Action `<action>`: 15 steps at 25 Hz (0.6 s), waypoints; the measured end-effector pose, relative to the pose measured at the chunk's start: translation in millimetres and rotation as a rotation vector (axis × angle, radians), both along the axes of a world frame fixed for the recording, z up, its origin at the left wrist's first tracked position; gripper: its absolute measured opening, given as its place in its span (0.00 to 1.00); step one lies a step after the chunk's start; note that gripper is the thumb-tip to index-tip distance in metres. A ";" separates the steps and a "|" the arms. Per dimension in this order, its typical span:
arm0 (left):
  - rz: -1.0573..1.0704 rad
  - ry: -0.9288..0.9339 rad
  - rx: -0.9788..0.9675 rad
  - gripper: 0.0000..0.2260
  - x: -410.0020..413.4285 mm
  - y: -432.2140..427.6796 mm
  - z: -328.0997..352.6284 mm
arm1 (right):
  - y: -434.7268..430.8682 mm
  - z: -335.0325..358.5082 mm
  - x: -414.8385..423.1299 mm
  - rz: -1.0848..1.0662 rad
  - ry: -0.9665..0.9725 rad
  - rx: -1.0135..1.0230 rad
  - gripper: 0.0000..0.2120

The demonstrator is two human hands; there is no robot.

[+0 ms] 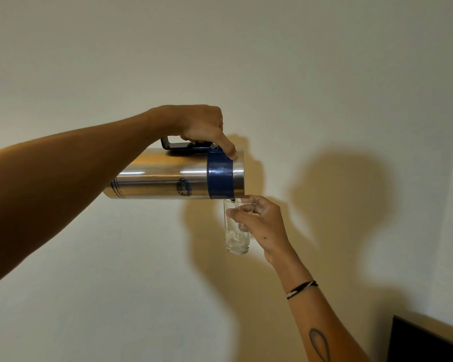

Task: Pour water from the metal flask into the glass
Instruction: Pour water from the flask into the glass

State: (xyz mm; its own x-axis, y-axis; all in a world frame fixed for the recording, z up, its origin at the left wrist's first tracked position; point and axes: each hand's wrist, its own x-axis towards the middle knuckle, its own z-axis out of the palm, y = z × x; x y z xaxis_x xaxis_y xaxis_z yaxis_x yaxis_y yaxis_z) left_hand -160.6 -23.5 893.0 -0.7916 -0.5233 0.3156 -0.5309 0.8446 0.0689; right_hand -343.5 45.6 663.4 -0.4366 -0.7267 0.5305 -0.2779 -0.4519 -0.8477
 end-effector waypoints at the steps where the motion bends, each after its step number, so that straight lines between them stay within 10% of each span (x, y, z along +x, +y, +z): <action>1: -0.003 0.000 -0.005 0.27 -0.8 0.5 0.3 | 0.3 0.3 0.0 0.002 0.002 -0.003 0.21; 15: 0.007 -0.021 -0.011 0.30 0.2 -2.1 7.1 | -3.4 4.3 1.6 0.010 0.012 -0.007 0.22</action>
State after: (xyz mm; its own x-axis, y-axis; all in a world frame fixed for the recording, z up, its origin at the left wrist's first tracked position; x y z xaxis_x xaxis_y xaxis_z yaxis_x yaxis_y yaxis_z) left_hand -160.4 -25.7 900.1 -0.7945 -0.5254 0.3045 -0.5379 0.8416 0.0484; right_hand -341.9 42.2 667.7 -0.4229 -0.7272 0.5407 -0.2830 -0.4608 -0.8411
